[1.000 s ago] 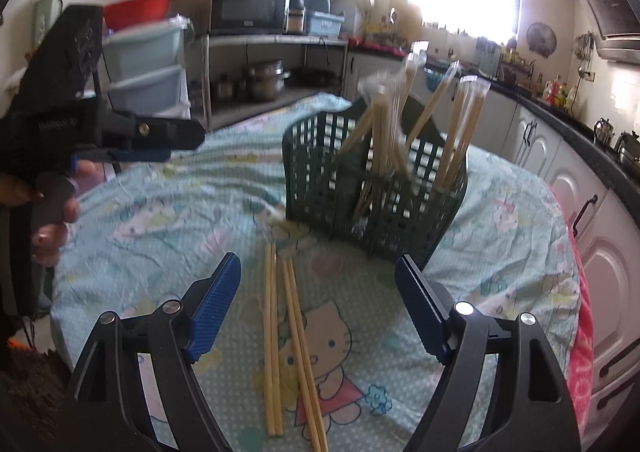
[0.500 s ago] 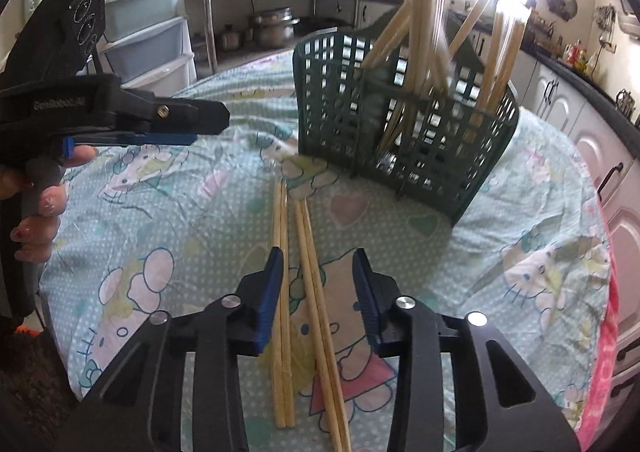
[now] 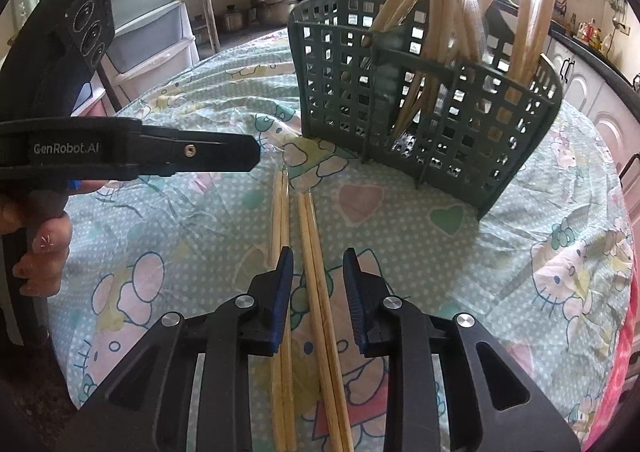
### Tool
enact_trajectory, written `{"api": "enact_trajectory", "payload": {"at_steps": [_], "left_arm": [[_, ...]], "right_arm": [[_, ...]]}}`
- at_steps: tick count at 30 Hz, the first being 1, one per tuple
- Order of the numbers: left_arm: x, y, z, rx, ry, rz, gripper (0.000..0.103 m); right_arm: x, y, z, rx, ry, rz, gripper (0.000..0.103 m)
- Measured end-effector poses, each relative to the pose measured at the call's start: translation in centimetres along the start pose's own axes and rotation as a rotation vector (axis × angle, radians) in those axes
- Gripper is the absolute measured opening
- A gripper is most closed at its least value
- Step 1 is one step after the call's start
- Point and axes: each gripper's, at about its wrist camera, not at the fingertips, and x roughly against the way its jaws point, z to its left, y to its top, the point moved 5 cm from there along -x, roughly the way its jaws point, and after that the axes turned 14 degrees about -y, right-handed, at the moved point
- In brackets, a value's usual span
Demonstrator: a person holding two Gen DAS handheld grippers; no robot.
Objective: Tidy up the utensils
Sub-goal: 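Lower the right gripper onto the chopsticks and close while the left gripper closes on others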
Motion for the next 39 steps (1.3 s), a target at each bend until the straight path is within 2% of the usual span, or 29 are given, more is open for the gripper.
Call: {"api": "enact_trajectory", "payload": {"at_steps": [8,14,17,22,25,30,39], "left_arm": [[-1.5,1.0,1.7,0.07,-0.01,0.032,0.037],[-2.4,1.3,3.2,0.138,-0.024,0.064,0.036],[-2.9,1.4,3.8,0.16,-0.027,0.074,0.031],[-3.2,1.6,4.1,0.167,-0.017,0.077,0.029],[-3.3,1.7,4.3,0.167,-0.001,0.078,0.022],[-3.5,1.8,4.7,0.166,0.018,0.08,0.014],[-3.1,2.0,5.3,0.18,-0.006,0.076,0.008]], "right_arm": [[-1.9,0.5,-0.2,-0.002,0.022,0.058,0.024],[-2.6,1.2,0.2,0.012,0.024,0.068,0.024],[-2.9,1.8,0.4,0.02,0.023,0.073,0.024],[-4.0,3.0,0.9,0.027,0.024,0.087,0.024],[-4.6,3.4,0.9,0.015,0.035,0.102,0.023],[-4.7,3.4,0.9,0.01,0.031,0.108,0.013],[-3.5,2.9,0.6,-0.008,0.032,0.086,0.011]]}}
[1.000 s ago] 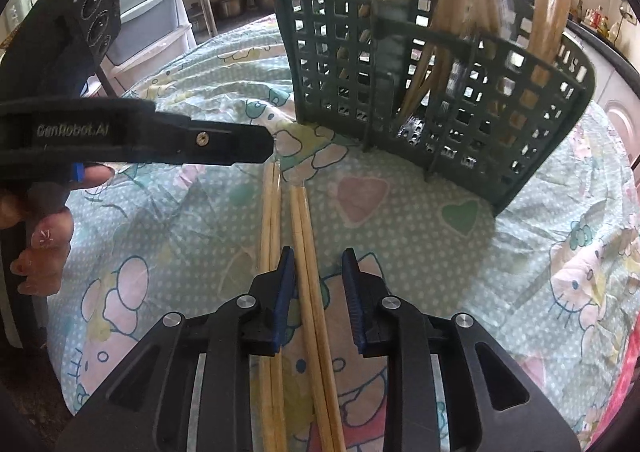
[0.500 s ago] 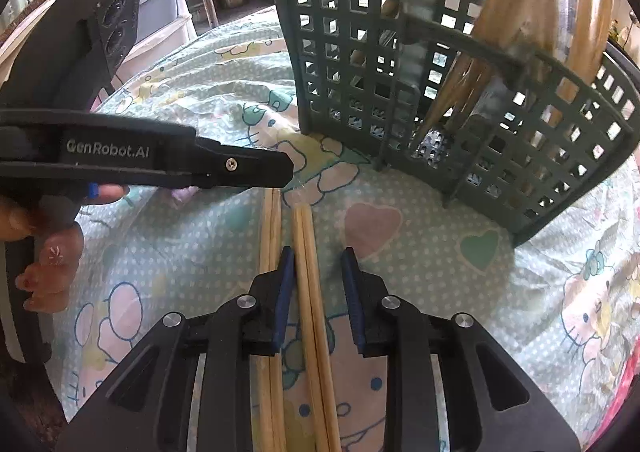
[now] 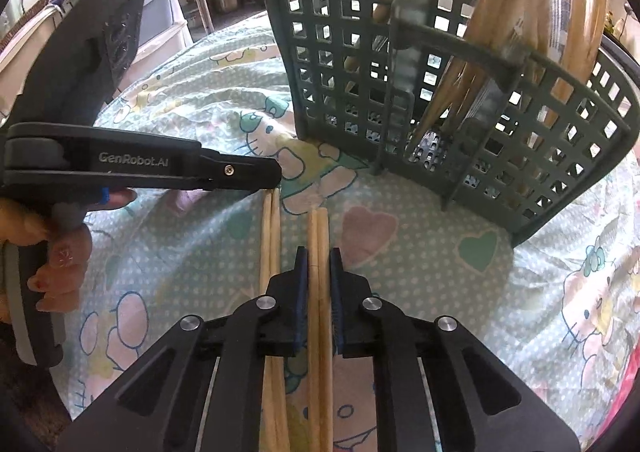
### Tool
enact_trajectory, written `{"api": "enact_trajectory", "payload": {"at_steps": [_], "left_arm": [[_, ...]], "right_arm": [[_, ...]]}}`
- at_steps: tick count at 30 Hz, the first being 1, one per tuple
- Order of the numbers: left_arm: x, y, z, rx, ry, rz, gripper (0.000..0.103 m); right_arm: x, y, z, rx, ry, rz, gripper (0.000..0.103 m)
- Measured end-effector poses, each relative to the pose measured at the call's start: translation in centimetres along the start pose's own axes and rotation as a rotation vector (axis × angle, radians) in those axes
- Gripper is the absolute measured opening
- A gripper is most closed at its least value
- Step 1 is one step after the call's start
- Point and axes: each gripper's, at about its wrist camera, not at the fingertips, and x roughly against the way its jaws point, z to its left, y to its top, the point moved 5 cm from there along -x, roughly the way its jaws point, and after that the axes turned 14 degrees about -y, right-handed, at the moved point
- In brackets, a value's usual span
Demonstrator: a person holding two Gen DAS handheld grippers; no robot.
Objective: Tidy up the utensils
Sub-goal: 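Lower the right gripper onto the chopsticks and close while the left gripper closes on others, then lift the held chopsticks with both tools and carry them over the basket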
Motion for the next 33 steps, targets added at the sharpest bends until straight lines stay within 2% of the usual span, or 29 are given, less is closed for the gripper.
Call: {"api": "enact_trajectory", "payload": {"at_steps": [5,12,19,23,33], "left_arm": [[1.1,0.0,-0.2,-0.016,-0.021,-0.02,0.004],[3.8,0.1,-2.7,-0.087,-0.06,-0.074,0.003],[6.8,0.0,-6.6,-0.182,-0.131,-0.123,0.002],[8.2,-0.3,-8.9,-0.224,-0.165,-0.155,0.002],[10.5,-0.6,-14.1,-0.32,-0.214,-0.205,0.002]], "right_arm": [[1.5,-0.3,0.1,-0.01,0.018,-0.034,0.011],[4.7,-0.3,-0.3,-0.034,0.034,-0.104,0.01],[8.5,-0.2,-1.2,-0.06,0.047,-0.186,0.01],[10.6,-0.3,-1.9,-0.082,0.046,-0.229,0.006],[14.0,-0.6,-3.6,-0.113,0.028,-0.311,0.006]]}}
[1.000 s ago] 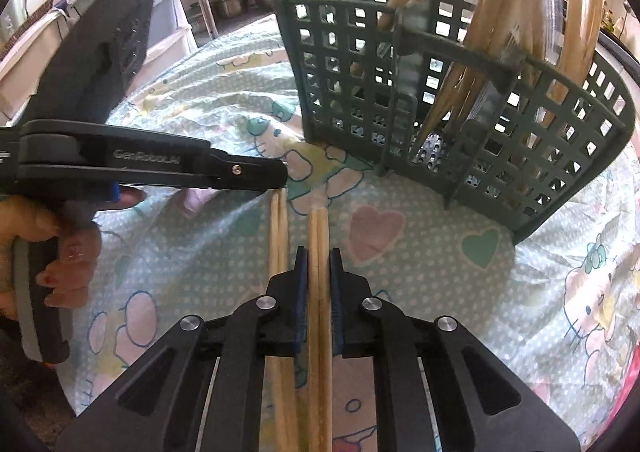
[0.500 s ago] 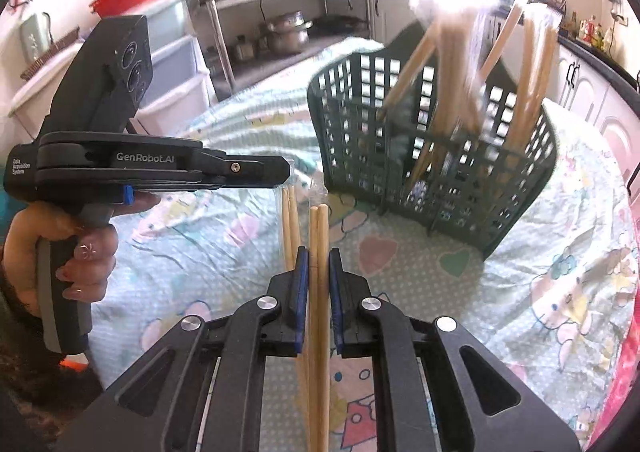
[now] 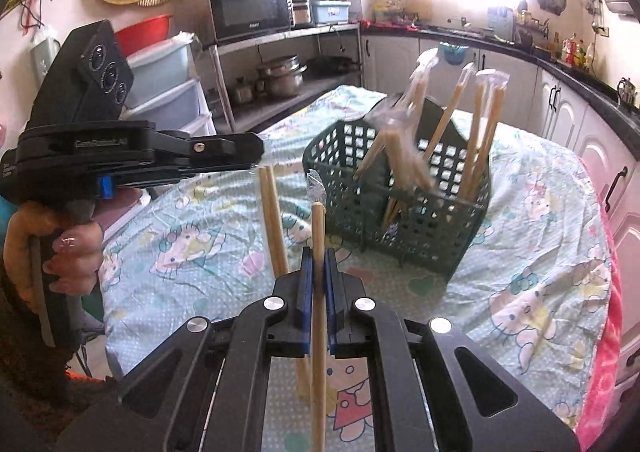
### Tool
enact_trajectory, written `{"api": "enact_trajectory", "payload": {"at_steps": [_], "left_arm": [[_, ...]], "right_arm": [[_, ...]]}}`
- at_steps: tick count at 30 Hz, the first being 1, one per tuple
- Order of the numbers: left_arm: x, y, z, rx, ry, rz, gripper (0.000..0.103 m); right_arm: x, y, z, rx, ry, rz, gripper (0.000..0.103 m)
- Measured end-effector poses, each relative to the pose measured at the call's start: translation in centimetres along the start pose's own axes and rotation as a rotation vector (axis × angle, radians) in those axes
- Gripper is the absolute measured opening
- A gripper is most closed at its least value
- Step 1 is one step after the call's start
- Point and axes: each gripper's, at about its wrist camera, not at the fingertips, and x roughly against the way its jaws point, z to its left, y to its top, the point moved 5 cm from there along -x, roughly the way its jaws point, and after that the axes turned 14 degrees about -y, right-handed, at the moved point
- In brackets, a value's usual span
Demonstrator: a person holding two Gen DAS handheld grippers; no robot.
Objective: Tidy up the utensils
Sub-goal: 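Lift the held chopsticks with both tools and carry them over the basket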
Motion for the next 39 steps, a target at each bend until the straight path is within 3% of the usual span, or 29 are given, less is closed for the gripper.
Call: {"api": "enact_trajectory", "payload": {"at_steps": [7,15,20,39], "left_arm": [[0.3,1.3,-2.7,-0.055,-0.027,-0.02,0.002],[0.7,3.0,-4.5,-0.107,-0.041,-0.032,0.002],[1.0,4.3,-5.6,-0.137,-0.047,-0.047,0.002],[3.2,11.0,-9.2,-0.234,-0.036,-0.167,0.002]], "right_arm": [[2.2,2.0,-1.4,-0.057,-0.016,-0.102,0.006],[6.3,5.0,-4.3,-0.141,-0.075,-0.325,0.006],[7.7,6.8,-6.2,-0.175,-0.133,-0.421,0.006],[7.7,12.3,-10.3,-0.216,-0.193,-0.594,0.006]]}}
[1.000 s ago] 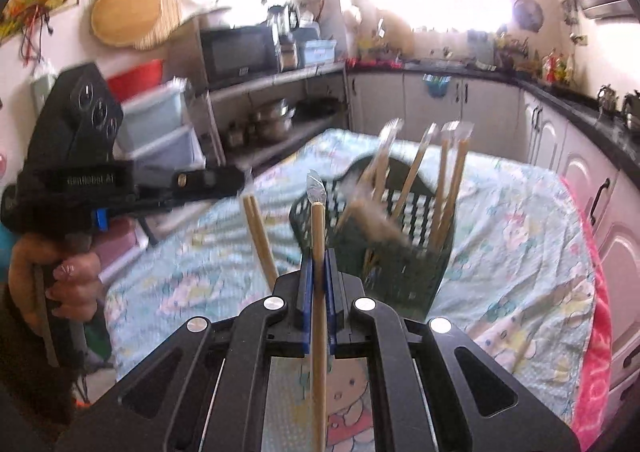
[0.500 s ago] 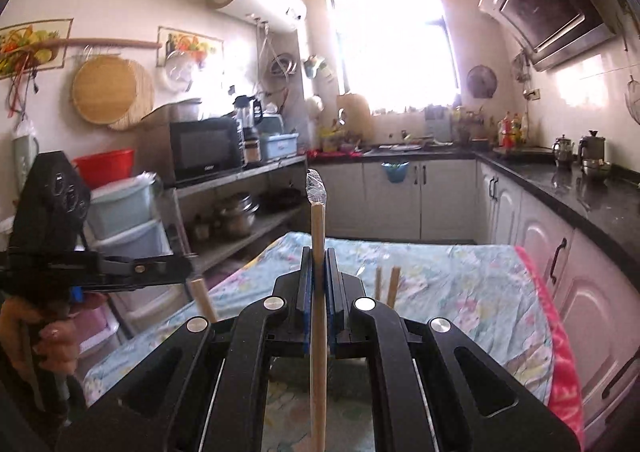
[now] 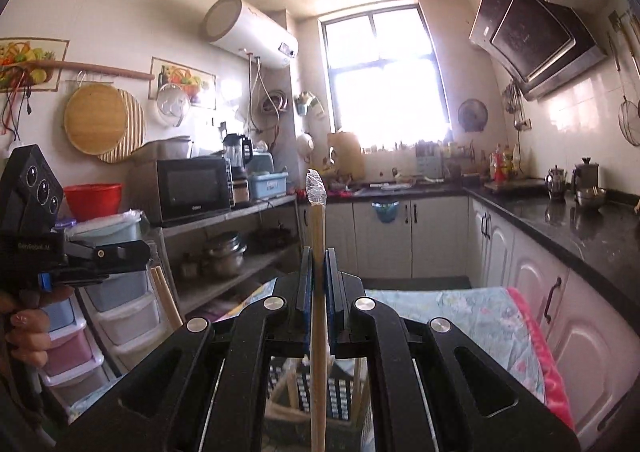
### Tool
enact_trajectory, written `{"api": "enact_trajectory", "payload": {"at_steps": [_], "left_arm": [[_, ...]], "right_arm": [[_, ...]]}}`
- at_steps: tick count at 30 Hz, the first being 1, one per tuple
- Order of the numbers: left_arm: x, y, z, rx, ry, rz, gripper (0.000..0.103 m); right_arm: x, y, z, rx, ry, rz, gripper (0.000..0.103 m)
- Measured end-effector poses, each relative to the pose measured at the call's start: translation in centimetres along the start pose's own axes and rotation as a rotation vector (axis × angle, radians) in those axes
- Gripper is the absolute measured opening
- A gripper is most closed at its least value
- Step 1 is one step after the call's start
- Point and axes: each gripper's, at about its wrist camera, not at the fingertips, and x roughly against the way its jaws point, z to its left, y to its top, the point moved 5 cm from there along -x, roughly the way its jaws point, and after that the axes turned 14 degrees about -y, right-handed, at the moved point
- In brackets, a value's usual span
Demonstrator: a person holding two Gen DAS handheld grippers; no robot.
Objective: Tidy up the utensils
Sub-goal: 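Lift the held chopsticks with both tools and carry them over the basket, then lower the chopsticks into the basket and open both grippers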
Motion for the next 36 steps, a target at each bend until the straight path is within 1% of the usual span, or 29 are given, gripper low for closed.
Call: {"api": "enact_trajectory", "payload": {"at_steps": [5,9,10,16,19,24,30,36], "left_arm": [[-0.4,1.5,0.2,-0.013,0.01,-0.011,0.002],[-0.6,2.2,0.7,-0.027,0.041,-0.035,0.002],[-0.7,2.5,1.0,-0.03,0.059,-0.047,0.002],[-1.2,2.8,2.9,-0.004,0.098,-0.075,0.002],[-1.6,2.5,3.7,-0.003,0.11,-0.081,0.002],[-2.3,1.4,4.8,0.011,0.118,-0.079,0.002],[-3.2,-0.3,5.9,0.025,0.137,-0.047,0.002],[-3.8,-2.1,6.6,0.022,0.152,-0.011,0.002]], "right_arm": [[-0.7,1.0,0.3,0.003,-0.003,-0.04,0.006],[-1.4,1.4,0.4,0.0,-0.01,-0.057,0.006],[-1.6,1.5,0.4,-0.002,-0.008,-0.061,0.006],[-2.2,1.6,0.6,-0.009,-0.009,-0.093,0.006],[-2.8,1.5,0.5,-0.014,-0.018,-0.106,0.006],[-4.1,0.5,0.5,-0.013,-0.036,-0.101,0.006],[-5.9,-2.0,0.8,0.005,-0.059,-0.069,0.006],[-7.2,-4.1,1.4,0.03,-0.081,-0.057,0.006]]}}
